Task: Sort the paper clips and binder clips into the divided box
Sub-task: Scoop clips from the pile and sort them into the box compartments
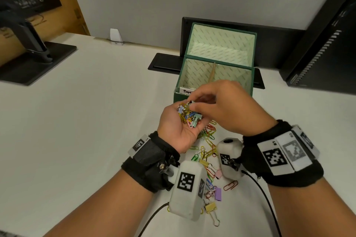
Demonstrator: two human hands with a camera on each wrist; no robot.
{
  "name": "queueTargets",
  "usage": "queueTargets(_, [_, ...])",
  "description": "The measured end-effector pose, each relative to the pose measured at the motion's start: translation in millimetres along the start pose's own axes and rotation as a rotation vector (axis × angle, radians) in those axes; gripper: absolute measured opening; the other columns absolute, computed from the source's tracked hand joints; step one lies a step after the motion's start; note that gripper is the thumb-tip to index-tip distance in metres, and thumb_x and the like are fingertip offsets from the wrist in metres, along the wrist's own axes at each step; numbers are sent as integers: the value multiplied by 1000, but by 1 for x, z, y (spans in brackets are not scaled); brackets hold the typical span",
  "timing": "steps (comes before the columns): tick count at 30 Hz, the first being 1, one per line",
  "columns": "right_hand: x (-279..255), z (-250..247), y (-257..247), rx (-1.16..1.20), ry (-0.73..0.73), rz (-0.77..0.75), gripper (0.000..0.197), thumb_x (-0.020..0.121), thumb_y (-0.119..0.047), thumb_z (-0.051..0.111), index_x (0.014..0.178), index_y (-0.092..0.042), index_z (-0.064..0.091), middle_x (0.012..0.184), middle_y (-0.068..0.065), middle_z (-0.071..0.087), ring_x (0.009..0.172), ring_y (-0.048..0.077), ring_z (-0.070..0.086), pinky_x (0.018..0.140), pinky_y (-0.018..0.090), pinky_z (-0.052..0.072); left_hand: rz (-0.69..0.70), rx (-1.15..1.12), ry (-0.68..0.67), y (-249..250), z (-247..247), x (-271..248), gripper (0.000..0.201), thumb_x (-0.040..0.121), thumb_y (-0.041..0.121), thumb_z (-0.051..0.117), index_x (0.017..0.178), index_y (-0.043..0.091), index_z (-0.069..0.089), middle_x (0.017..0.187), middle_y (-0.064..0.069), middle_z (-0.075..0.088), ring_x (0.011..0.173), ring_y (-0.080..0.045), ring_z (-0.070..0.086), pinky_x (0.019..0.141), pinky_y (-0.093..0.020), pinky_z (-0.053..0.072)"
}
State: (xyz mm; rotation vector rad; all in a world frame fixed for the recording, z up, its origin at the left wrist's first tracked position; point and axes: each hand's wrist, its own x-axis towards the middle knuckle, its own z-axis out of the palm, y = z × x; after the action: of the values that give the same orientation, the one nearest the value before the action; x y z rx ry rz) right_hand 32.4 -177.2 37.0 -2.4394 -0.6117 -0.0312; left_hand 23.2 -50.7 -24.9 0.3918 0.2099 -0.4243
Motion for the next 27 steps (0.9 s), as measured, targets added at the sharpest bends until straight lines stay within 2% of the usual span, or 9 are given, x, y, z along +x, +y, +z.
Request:
queueTargets(5, [-3, -19, 3, 157, 154, 12, 17, 88, -26, 68, 104, -27, 75, 86, -15, 73, 80, -5, 65, 69, 7, 48, -55, -43, -3, 2, -1, 3, 42, 99, 18, 31, 118, -8, 59, 114, -26, 64, 102, -36, 65, 94, -50, 48])
queueTargets(8, [-3, -34, 15, 142, 426, -5, 15, 87, -28, 70, 102, -29, 73, 87, -18, 70, 82, -1, 65, 72, 9, 49, -67, -61, 54, 4, -2, 5, 43, 99, 22, 35, 111, -10, 61, 104, -27, 67, 83, -39, 70, 78, -50, 53])
queueTargets(11, [-5, -48, 30, 165, 641, 30, 15, 86, -29, 71, 100, -32, 70, 87, -20, 68, 81, 0, 64, 72, 10, 50, -69, -73, 62, 3, 0, 3, 43, 99, 22, 37, 111, -11, 61, 104, -27, 67, 81, -40, 70, 77, -52, 54])
queueTargets(14, [-4, -48, 42, 119, 718, 72, 13, 85, -28, 72, 98, -29, 69, 85, -18, 68, 77, -3, 61, 65, 3, 43, -72, -85, 61, 2, 1, 1, 43, 99, 23, 38, 115, -10, 60, 105, -28, 67, 81, -40, 70, 78, -52, 53])
queueTargets(16, [-2, -44, 50, 54, 660, 110, 14, 85, -28, 73, 98, -26, 71, 84, -17, 67, 76, -2, 60, 68, 5, 44, -69, -90, 58, 2, 1, 1, 43, 98, 23, 38, 117, -9, 59, 105, -28, 67, 82, -40, 70, 78, -51, 54])
queueTargets(20, [-1, -36, 56, -196, 332, 230, 11, 88, -33, 68, 97, -33, 74, 102, -9, 70, 97, 10, 59, 81, 28, 48, -64, -92, 61, 3, 1, 0, 43, 99, 24, 37, 114, -10, 60, 105, -27, 67, 82, -39, 70, 78, -51, 53])
queueTargets(22, [-4, -42, 47, -132, 362, 177, 11, 89, -32, 66, 96, -32, 74, 94, -16, 69, 87, 5, 58, 79, 25, 47, -64, -83, 68, 4, 2, 0, 43, 98, 23, 37, 111, -11, 61, 105, -27, 67, 82, -39, 70, 78, -51, 53])
queueTargets(24, [-7, -50, 31, -47, 395, 93, 9, 88, -32, 67, 95, -33, 74, 86, -24, 66, 79, -1, 58, 72, 12, 44, -66, -76, 79, 4, 3, 0, 43, 98, 23, 38, 110, -10, 62, 104, -27, 68, 82, -39, 70, 78, -51, 53])
queueTargets(27, [-13, -53, 9, -29, 213, 30, 9, 85, -35, 69, 92, -39, 72, 81, -26, 66, 80, -4, 59, 64, 7, 43, -65, -73, 88, 4, 2, 1, 44, 99, 23, 36, 115, -10, 60, 105, -28, 67, 83, -40, 70, 79, -50, 53])
